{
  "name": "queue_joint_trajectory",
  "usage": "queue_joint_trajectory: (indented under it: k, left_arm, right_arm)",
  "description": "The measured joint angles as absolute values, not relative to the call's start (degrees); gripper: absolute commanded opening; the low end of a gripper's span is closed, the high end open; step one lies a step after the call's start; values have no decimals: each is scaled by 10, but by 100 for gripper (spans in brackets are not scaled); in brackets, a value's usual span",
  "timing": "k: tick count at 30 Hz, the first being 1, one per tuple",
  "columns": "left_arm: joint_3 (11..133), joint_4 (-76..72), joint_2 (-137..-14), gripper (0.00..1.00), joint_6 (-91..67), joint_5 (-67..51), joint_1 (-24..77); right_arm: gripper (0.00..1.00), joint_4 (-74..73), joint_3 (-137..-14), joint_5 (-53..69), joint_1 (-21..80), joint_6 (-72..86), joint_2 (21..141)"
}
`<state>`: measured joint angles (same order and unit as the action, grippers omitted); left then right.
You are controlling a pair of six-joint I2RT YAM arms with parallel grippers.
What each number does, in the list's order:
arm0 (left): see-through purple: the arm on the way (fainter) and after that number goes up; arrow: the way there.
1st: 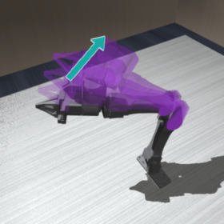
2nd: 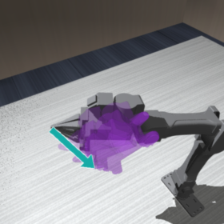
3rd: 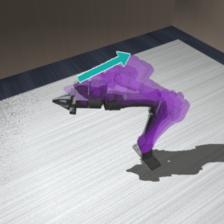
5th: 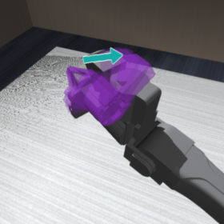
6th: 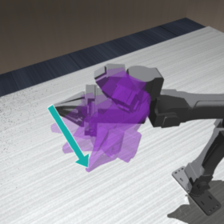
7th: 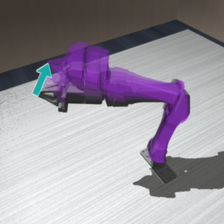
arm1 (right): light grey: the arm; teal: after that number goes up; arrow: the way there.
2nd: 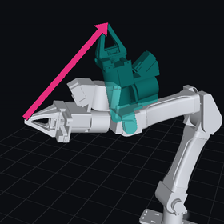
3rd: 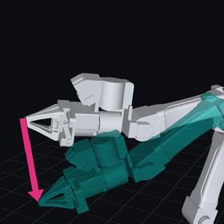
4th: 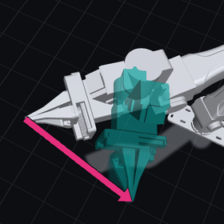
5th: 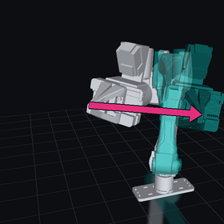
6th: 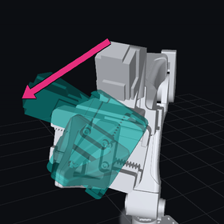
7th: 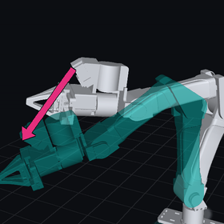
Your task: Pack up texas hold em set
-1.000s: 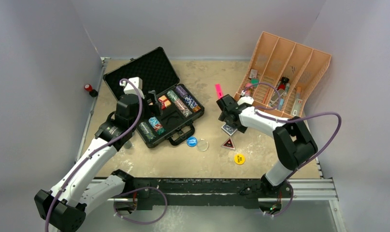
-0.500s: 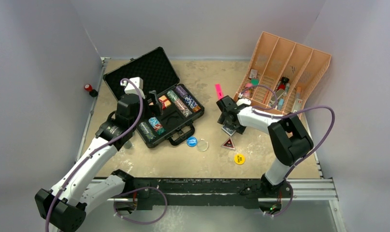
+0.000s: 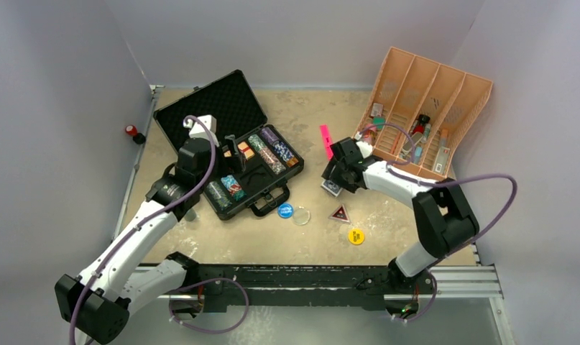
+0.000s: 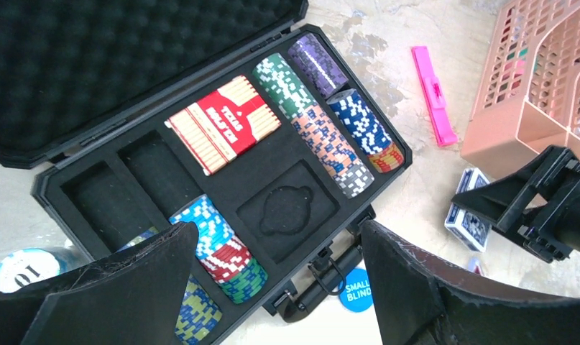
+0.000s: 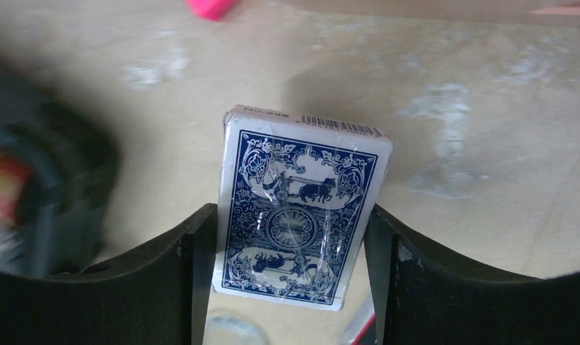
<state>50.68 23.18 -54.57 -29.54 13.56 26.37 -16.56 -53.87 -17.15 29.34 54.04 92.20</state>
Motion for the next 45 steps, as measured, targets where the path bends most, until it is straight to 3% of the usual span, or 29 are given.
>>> queue_joint_trajectory:
  k: [11, 20, 33, 38, 45]
  left_arm:
    - [434, 123, -546, 82, -367, 42, 273]
    - [406, -43, -597, 80, -398, 104, 447]
    - [393, -300, -700, 72, -347, 128, 537]
    - [393, -347, -720, 63, -333, 137, 554]
    - [399, -371, -768, 33, -333, 154, 561]
  right_arm:
    - [46, -37, -492, -42, 293, 584, 778]
    - [49, 33, -468, 38, 293, 672, 708]
    - [50, 105, -424, 60, 293, 794, 611]
    - [50, 116, -423, 60, 293, 811, 603]
    - [51, 128, -415, 66, 293, 825, 602]
